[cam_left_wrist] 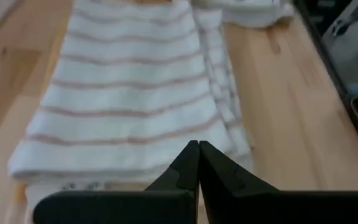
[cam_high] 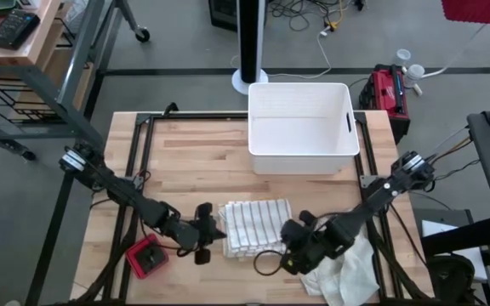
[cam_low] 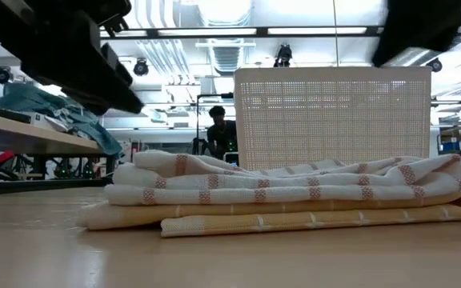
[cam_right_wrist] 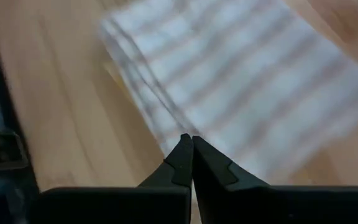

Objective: Fold towel
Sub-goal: Fold the light gray patterned towel

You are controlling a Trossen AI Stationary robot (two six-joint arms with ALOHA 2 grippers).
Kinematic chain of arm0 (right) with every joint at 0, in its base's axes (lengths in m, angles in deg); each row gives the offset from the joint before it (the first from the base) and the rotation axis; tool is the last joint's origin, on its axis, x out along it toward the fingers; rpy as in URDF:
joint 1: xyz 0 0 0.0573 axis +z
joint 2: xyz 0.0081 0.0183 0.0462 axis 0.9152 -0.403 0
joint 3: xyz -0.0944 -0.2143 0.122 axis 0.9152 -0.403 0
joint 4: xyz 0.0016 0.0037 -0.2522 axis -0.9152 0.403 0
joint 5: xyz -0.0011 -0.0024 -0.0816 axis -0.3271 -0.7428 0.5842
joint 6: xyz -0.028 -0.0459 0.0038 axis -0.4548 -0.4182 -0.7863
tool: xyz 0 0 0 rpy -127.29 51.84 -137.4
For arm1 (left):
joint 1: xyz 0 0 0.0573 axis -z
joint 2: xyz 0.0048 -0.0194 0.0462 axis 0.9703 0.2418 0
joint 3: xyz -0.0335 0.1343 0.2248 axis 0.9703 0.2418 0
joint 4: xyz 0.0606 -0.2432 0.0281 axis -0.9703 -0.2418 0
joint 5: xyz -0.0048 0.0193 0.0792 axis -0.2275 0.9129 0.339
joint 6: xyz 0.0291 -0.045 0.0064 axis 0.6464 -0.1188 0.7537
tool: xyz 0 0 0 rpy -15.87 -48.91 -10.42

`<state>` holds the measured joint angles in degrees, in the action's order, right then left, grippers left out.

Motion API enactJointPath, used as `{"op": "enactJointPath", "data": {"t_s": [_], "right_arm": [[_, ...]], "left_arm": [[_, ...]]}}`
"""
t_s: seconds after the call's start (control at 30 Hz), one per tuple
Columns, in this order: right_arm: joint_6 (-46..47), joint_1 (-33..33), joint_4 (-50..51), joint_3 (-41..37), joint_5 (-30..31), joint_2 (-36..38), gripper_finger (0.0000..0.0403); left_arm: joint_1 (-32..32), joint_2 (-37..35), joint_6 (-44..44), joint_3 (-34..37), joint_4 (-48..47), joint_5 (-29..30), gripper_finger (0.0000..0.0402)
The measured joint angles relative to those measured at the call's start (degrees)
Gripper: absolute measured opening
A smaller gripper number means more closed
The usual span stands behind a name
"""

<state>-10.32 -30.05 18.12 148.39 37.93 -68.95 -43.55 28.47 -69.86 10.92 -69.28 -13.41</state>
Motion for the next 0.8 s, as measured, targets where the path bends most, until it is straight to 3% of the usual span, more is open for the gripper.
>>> {"op": "enactJointPath", "data": {"t_s": [0.17, 0.37, 0.53, 0.8], "right_arm": [[-4.6, -3.5, -4.3, 0.6, 0.2, -1.3, 0.0], [-0.8, -7.1, 6.0, 0.6, 0.4, -1.3, 0.0], [4.0, -6.0, 16.0, 0.6, -2.0, -1.3, 0.0], [2.4, -2.4, 17.3, 0.8, -7.2, 0.0, 0.0]], "left_arm": [[-0.1, 0.0, 1.4, 0.5, 3.0, 1.4, 0.0], [0.0, 0.0, 1.6, 0.5, 2.9, 1.8, 0.0], [0.2, 0.0, 0.3, 0.5, 2.9, 1.8, 0.0], [0.2, 0.0, -3.6, 0.5, 2.9, 1.7, 0.0]]}}
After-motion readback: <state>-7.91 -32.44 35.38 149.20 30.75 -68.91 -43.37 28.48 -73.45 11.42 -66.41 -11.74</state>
